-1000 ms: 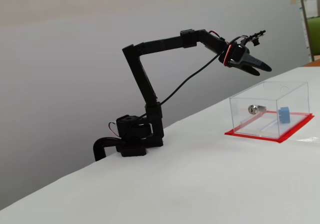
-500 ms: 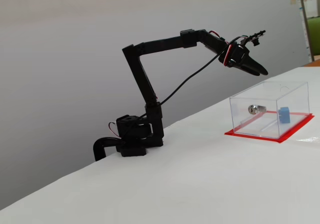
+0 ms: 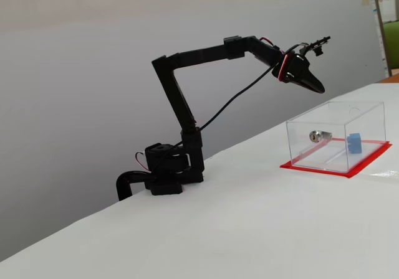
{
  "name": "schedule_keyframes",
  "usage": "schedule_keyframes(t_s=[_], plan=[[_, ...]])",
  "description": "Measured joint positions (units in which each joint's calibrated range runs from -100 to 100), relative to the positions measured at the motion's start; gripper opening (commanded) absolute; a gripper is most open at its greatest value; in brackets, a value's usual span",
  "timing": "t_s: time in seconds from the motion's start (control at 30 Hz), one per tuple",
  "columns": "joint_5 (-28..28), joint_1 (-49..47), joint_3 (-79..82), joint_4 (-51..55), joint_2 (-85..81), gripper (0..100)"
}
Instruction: Pick the blue lego brick and place it into the transparent box
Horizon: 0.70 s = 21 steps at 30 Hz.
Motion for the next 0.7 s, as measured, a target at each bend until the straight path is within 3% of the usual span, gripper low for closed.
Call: schedule_keyframes(t_s=[0.27, 0.7], plan=[[0.0, 5.1, 1.2, 0.0, -4.9, 1], [0.0, 22.8, 21.9, 0.0, -30.8, 1]])
